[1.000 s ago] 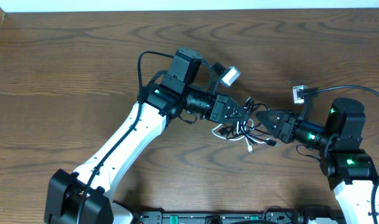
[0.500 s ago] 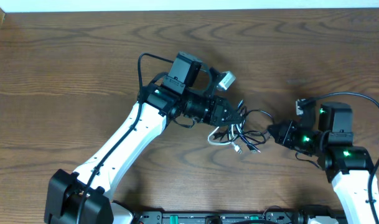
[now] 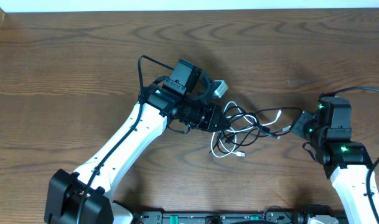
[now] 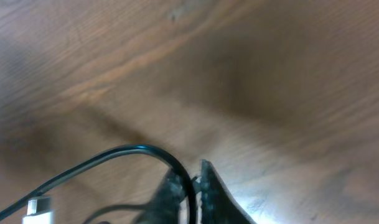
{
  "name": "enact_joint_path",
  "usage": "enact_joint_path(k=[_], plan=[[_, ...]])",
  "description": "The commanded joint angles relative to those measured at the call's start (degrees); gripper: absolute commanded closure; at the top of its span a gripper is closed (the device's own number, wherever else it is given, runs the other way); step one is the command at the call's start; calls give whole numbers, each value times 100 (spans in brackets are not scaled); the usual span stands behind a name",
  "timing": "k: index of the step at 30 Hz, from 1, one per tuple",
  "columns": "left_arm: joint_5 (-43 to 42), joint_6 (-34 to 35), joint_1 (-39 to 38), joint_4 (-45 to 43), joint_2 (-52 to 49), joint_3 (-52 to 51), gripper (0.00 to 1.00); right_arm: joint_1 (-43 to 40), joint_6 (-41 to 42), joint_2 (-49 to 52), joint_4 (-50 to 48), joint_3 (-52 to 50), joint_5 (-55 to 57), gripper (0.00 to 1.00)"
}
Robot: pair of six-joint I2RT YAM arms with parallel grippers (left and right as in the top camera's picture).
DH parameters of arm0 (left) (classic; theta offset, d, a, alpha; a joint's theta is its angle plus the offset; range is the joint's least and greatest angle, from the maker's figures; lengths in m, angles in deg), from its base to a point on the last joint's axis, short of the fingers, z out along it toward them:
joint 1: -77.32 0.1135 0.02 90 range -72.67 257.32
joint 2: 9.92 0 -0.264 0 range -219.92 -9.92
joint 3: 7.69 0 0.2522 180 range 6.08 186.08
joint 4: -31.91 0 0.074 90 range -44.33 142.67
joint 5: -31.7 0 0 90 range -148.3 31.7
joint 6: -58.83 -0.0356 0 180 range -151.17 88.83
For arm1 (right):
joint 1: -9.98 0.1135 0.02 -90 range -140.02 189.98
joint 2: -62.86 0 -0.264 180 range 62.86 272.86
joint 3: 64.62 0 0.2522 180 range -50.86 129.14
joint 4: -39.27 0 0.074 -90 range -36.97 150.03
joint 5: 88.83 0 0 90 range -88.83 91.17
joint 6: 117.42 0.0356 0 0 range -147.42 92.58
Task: Untangle cables
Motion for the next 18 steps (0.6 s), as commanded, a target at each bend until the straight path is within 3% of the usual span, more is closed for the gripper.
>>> enact_joint_path(k=[1, 6, 12, 18], plan=[[197, -144, 31, 87, 44, 72, 92, -50, -31, -4, -157, 72, 247, 80], [-142, -219, 26, -31, 44, 72, 93, -42, -632, -2, -162, 70, -1394, 57], [-901, -297, 26, -546, 44, 72, 93, -11, -1375, -2, -105, 70, -3134, 45], [-1552, -293, 26, -1043, 44, 72, 94, 28, -1672, -2, 160, 70, -3622, 37]])
